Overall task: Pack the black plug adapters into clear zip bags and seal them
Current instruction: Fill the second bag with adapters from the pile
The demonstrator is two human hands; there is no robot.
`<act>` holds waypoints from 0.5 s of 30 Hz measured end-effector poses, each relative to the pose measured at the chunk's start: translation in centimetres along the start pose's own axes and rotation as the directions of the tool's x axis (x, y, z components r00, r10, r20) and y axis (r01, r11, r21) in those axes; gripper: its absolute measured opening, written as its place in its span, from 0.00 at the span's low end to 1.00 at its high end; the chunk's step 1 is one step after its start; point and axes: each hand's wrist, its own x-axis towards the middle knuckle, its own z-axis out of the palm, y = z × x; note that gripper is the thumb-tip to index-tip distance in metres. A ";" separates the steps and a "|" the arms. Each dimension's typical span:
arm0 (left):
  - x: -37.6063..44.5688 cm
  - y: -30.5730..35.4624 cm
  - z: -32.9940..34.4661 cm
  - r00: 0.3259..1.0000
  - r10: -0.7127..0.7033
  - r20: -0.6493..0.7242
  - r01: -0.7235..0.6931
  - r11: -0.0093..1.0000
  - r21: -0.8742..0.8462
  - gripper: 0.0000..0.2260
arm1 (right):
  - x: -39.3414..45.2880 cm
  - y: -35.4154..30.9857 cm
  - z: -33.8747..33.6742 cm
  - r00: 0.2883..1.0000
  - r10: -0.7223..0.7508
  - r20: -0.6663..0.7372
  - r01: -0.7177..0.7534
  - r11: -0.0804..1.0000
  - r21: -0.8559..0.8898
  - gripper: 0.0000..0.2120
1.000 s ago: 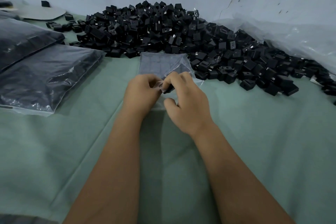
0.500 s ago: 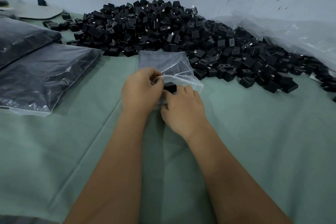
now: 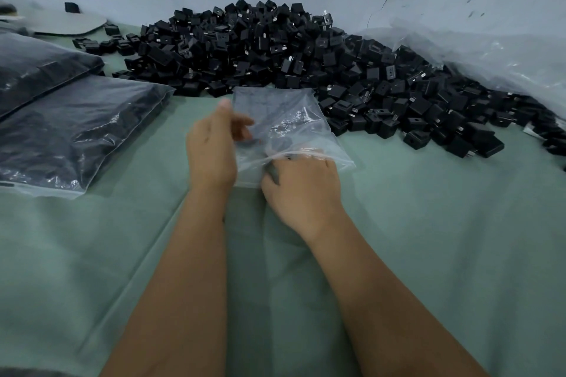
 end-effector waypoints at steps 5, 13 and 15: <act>0.9 0.2 -1.2 0.891 -0.358 -0.280 0.259 0.906 -0.336 0.22 | 0.4 -0.3 0.3 0.999 0.030 0.027 -0.031 0.999 0.032 0.11; 0.8 0.3 -0.6 0.891 -0.357 -0.282 0.288 0.922 -0.258 0.16 | 0.9 -0.1 0.7 0.998 0.006 0.066 -0.007 1.000 0.018 0.15; 0.8 0.3 -0.6 0.884 -0.367 -0.290 0.306 0.922 -0.236 0.13 | 0.8 0.0 0.6 0.999 0.010 0.049 -0.011 1.000 0.025 0.14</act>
